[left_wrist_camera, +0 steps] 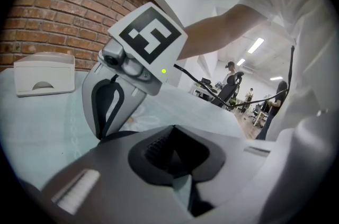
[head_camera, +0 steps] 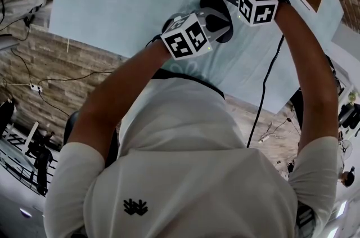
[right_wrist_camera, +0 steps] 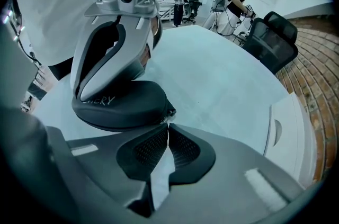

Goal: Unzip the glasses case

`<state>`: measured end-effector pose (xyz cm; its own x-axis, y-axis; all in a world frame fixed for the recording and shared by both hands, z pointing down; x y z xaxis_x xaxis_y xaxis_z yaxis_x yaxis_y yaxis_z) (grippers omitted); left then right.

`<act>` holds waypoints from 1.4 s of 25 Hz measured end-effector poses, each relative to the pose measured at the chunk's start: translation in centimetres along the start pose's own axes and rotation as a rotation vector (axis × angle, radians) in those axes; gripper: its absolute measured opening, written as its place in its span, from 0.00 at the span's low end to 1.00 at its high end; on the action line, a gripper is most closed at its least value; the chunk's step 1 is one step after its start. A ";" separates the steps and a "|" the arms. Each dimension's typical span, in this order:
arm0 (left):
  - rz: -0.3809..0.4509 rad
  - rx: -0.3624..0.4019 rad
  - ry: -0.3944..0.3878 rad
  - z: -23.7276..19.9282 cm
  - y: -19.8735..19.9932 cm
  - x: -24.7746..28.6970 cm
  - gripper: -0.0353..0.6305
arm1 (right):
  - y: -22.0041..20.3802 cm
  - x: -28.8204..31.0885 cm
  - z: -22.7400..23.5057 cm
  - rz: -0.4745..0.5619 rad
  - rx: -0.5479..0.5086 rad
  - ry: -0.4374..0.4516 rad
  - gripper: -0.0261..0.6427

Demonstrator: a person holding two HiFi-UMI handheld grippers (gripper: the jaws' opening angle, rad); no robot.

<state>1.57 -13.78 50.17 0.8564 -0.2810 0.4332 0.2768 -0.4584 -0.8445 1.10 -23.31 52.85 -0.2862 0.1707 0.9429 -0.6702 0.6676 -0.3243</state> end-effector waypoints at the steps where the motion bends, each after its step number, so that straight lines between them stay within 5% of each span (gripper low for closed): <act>1: 0.000 0.001 0.001 0.0 0.0 0.0 0.14 | 0.0 0.0 0.0 0.006 0.009 -0.001 0.05; 8: -0.005 0.004 0.009 0.1 0.0 -0.1 0.14 | -1.2 0.2 0.0 0.029 0.144 -0.076 0.07; 15: -0.046 0.040 0.066 0.8 0.5 0.2 0.14 | -4.4 -1.0 -1.6 0.057 0.496 -0.269 0.06; 24: -0.052 0.047 0.165 2.3 2.0 -0.8 0.14 | -7.3 -4.5 -11.2 0.166 0.953 -0.452 0.05; 32: -0.010 0.039 0.255 6.1 3.5 -3.5 0.14 | -3.1 -6.9 -20.8 0.403 1.117 -0.554 0.05; 35: -0.003 0.037 0.275 7.2 3.2 -5.0 0.14 | -1.3 -7.0 -23.3 0.412 1.157 -0.579 0.04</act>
<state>1.34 -7.75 43.08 0.7066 -0.5002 0.5006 0.2990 -0.4301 -0.8518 19.90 -8.46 48.47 -0.6561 -0.3096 0.6883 -0.5713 -0.3922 -0.7210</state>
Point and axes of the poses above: the fingertips, and each gripper's own axes: x forward along the fingers, z to its right, y out of its top, the point moved 6 cm from there along -x, backward along the fingers, and after that the axes turned 1 degree about -z, right-handed, at the moved point
